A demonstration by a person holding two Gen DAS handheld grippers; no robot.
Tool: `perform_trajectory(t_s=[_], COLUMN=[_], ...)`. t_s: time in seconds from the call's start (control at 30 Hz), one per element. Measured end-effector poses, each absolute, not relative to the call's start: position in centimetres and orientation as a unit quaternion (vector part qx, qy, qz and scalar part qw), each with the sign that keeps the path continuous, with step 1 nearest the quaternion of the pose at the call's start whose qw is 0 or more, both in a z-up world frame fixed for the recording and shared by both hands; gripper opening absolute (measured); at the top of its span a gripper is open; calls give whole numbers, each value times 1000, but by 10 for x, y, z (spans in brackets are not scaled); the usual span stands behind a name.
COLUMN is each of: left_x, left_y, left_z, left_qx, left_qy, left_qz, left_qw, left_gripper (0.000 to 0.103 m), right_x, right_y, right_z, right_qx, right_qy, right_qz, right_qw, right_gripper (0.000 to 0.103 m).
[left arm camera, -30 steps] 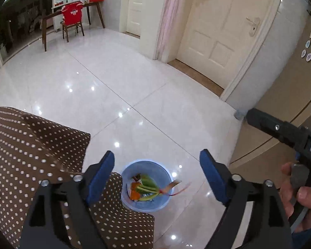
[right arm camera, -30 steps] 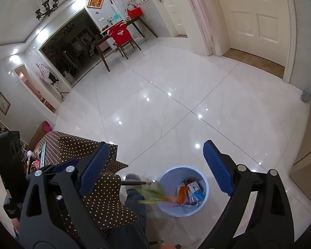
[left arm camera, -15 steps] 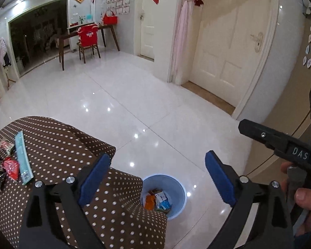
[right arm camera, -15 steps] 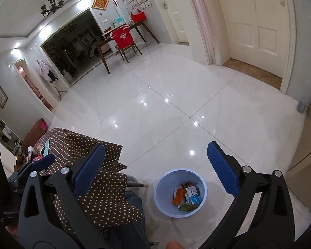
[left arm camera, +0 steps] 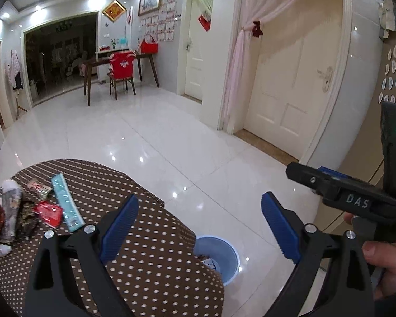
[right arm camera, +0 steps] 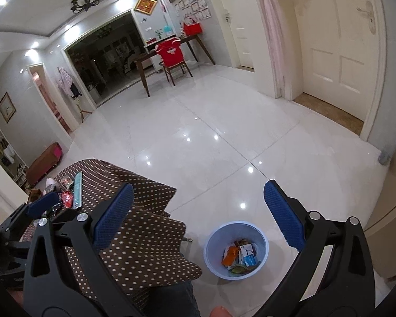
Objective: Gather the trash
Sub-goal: 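Move both open grippers back over the table, then grasp the cardboard box with the left gripper while the right grasps the teal tube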
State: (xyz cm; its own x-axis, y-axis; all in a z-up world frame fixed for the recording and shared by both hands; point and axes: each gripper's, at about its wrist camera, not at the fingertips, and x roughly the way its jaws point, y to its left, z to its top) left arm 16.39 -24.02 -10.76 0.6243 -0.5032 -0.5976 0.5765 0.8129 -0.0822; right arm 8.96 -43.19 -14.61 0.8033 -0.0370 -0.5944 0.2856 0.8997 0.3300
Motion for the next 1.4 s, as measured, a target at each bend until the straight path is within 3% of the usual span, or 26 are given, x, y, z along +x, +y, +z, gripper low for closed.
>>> perform_trajectory(t_s=[0.57, 1.13, 1.4], left_x=[148, 181, 220], left_y=[-129, 55, 90], left_z=[-80, -114, -143], left_qx=[25, -19, 15], left_qy=[259, 267, 304], left_qz=[-235, -50, -26], left_qw=[937, 962, 952], left_gripper=[92, 92, 92], right_x=[117, 182, 208], right_y=[-333, -197, -176], right_z=[-109, -134, -153], right_qx=[148, 79, 61], right_qy=[294, 343, 371], right_qz=[-22, 69, 81], right_qw=[944, 933, 923], right_gripper=[97, 97, 97])
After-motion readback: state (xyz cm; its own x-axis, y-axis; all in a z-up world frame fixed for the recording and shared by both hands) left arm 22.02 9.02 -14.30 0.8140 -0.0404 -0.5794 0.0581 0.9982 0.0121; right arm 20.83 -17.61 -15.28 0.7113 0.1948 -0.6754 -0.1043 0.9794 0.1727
